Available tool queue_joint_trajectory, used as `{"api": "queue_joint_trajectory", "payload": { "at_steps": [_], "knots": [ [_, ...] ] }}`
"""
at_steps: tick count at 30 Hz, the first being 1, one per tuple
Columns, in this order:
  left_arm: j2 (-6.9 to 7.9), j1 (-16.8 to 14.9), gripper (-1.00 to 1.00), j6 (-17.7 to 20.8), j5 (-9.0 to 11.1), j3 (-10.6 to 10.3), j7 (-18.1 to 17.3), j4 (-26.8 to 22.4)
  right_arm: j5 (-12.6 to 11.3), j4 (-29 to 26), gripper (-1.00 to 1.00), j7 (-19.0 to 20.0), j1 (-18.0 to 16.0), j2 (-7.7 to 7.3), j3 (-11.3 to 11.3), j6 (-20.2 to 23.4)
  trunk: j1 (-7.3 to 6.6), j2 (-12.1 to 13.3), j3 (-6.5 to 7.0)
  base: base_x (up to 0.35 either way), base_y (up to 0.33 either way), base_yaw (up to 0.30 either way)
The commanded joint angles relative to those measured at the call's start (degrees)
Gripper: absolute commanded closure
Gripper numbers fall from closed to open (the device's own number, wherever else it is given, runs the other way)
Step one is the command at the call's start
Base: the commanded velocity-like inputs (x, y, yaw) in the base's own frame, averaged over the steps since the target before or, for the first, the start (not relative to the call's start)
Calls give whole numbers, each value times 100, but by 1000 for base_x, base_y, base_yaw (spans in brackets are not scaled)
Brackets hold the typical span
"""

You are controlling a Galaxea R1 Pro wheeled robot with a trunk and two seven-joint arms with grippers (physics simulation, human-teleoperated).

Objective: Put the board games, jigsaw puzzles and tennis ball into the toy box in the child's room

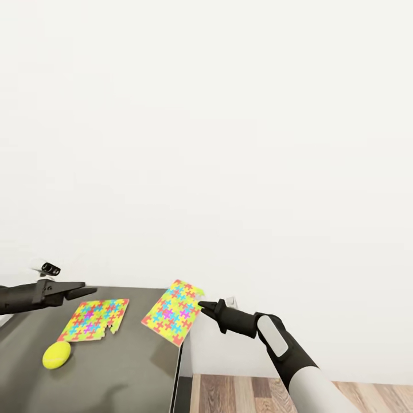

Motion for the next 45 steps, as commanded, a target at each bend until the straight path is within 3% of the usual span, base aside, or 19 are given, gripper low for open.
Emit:
{"api": "queue_joint_trajectory", "payload": {
  "at_steps": [1, 6, 14, 17, 42, 45],
  "knots": [
    [3, -2, -100, 61, 1, -2, -20, 1, 14, 0, 100, 14, -1, 1, -6, 14, -23, 38, 12, 0, 0, 0],
    [9, -4, -100, 60, 2, -2, -20, 6, 12, 0, 100, -3, 0, 3, -32, 18, -133, 238, 102, 0, 0, 0],
    [-8, 0, -100, 60, 1, 0, -20, 8, -12, 0, 100, 8, 26, -1, -524, 32, -308, 559, 245, -1, 0, 0],
    [-12, 0, -100, 60, 4, 0, -20, 8, -9, -3, 100, -21, 33, -3, -605, 39, -374, 680, 299, -139, 0, 0],
    [-49, -1, -100, 60, 8, 7, -20, -89, 50, -9, 100, -70, 59, -42, -639, 7, -923, 1682, 748, -49, 0, 0],
    [-53, -1, -100, 60, 9, 8, -20, -95, 26, -9, 100, -55, 80, -98, -661, 18, -989, 1803, 802, 0, 0, 0]
  ]
}}
